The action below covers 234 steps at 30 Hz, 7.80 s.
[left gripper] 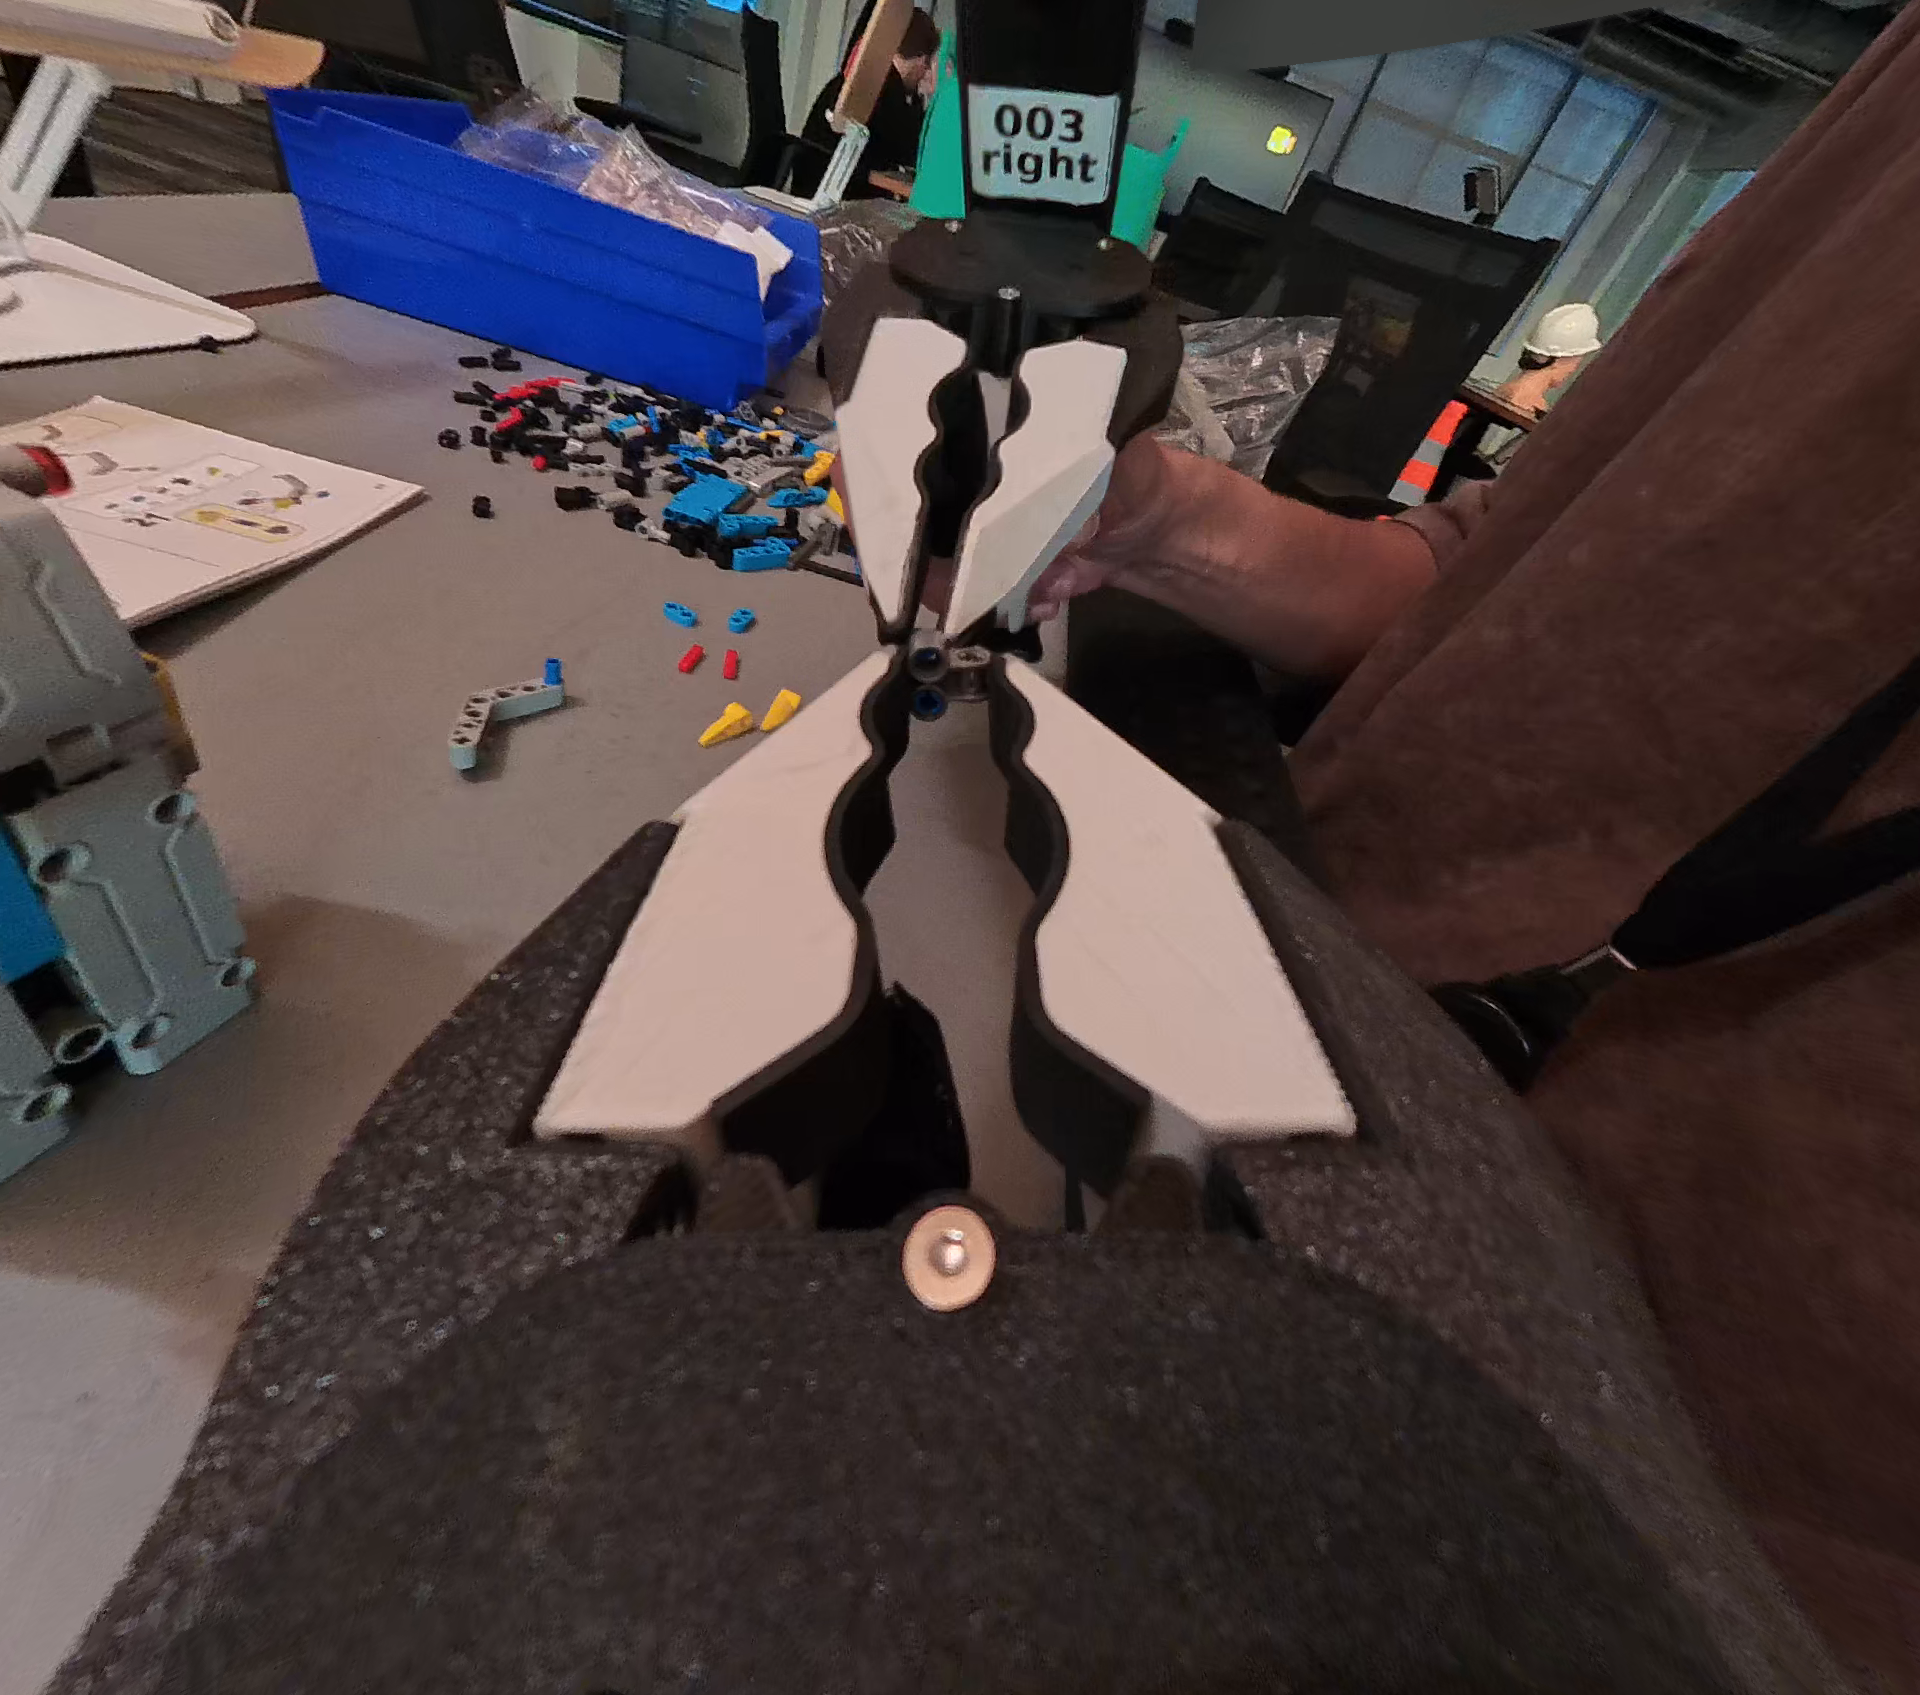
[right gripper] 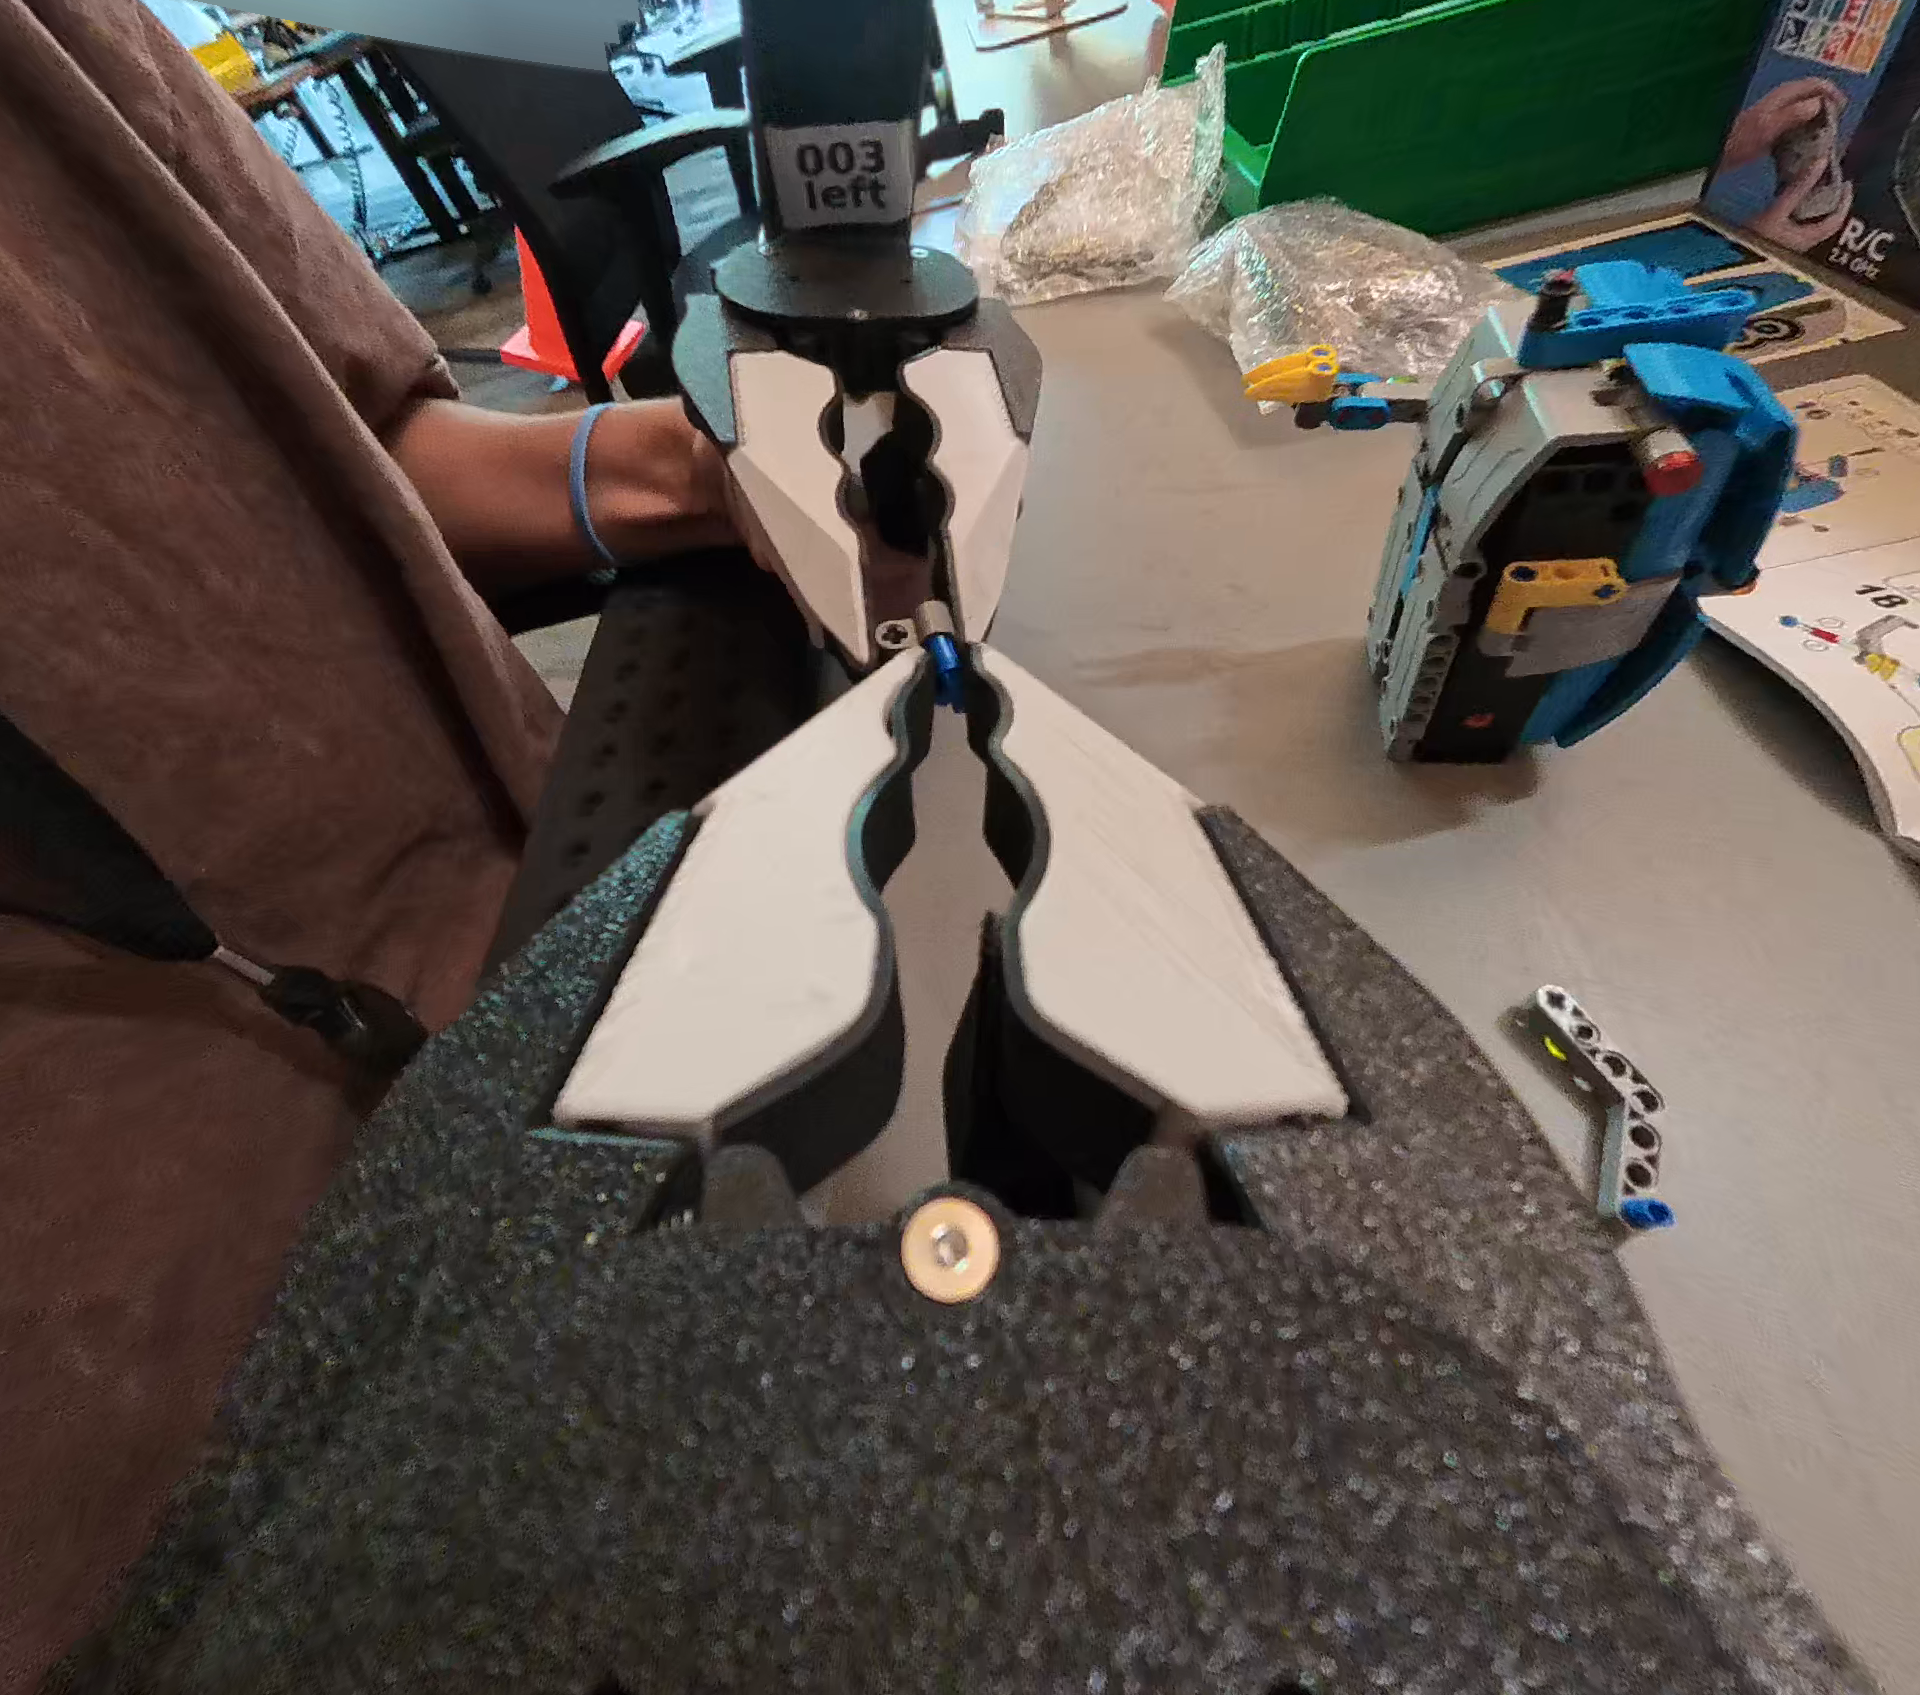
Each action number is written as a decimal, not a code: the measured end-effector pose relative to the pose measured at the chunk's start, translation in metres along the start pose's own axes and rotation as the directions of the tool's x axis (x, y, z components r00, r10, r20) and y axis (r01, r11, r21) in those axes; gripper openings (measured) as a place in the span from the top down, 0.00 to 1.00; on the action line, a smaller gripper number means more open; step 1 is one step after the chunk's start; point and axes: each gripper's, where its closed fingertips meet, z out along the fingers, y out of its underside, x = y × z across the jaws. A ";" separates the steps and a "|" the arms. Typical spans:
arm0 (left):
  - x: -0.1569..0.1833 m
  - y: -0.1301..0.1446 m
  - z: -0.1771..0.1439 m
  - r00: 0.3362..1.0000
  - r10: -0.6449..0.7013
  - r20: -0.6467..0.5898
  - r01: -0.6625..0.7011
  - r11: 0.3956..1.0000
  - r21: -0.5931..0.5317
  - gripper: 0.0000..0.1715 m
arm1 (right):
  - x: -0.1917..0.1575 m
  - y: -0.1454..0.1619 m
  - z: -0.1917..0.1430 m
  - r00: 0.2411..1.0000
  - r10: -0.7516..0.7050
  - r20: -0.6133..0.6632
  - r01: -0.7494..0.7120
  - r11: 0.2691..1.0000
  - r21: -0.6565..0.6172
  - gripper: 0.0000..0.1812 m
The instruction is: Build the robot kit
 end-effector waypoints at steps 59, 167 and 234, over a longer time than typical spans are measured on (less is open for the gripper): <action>-0.045 0.074 0.004 0.844 0.485 0.231 -0.315 0.795 -0.518 0.91 | 0.062 0.077 -0.057 0.944 -0.030 -0.327 -0.084 0.940 -0.330 0.99; -0.060 0.015 -0.047 0.311 0.806 0.504 -0.537 0.586 -0.606 0.91 | 0.038 -0.010 0.054 0.950 0.167 -0.263 -0.124 0.977 0.174 0.84; -0.011 -0.037 -0.044 0.952 -0.144 0.269 0.037 0.929 0.368 0.96 | -0.001 -0.038 0.010 0.754 -0.438 -0.490 0.541 0.837 0.084 0.79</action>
